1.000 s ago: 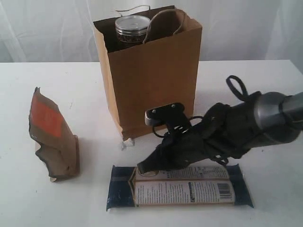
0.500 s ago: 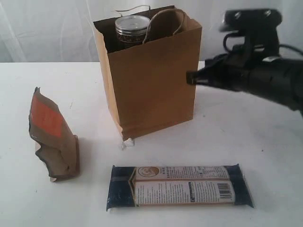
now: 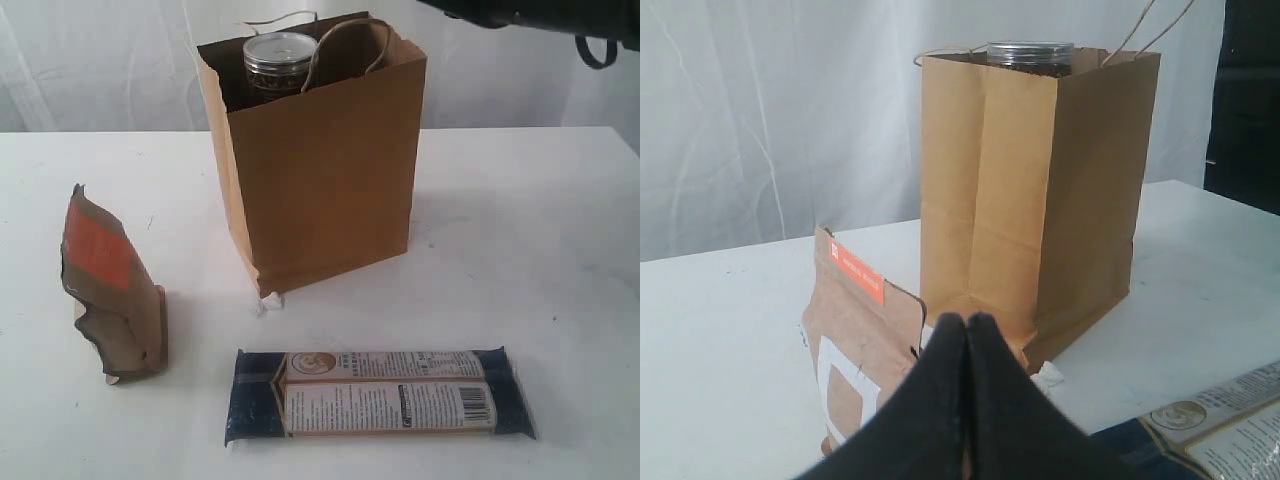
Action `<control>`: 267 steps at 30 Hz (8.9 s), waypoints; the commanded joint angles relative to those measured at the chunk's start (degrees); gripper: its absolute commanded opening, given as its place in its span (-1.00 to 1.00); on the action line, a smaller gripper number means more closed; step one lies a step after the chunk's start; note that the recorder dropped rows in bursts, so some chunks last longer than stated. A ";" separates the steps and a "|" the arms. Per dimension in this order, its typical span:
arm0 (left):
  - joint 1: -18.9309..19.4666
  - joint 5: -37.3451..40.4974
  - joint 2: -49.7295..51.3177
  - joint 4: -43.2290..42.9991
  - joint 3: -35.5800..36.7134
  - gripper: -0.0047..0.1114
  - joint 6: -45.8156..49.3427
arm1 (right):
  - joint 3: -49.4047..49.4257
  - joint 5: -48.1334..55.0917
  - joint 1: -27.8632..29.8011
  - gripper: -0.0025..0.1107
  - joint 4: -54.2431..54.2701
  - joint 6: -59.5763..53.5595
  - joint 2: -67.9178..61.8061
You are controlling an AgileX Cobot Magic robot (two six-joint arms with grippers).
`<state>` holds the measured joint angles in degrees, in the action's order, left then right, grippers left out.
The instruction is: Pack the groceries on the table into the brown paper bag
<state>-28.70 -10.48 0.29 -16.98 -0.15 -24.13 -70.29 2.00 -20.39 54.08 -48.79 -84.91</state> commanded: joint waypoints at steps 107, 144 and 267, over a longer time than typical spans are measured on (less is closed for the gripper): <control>0.04 -0.31 -0.29 -0.17 0.15 -0.92 0.08 | 6.38 5.72 -18.94 0.00 -3.22 -4.99 -27.19; 0.04 -0.31 -0.29 -0.17 0.15 -0.92 0.08 | 10.07 6.22 -18.94 -0.96 -4.74 1.46 -32.09; 0.04 -0.31 -0.29 -0.17 0.15 -0.92 0.08 | 22.85 9.16 -19.65 0.24 -2.85 6.82 -2.33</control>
<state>-28.70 -10.27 0.29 -16.98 -0.15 -24.13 -44.08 13.95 -37.53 50.42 -44.09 -83.09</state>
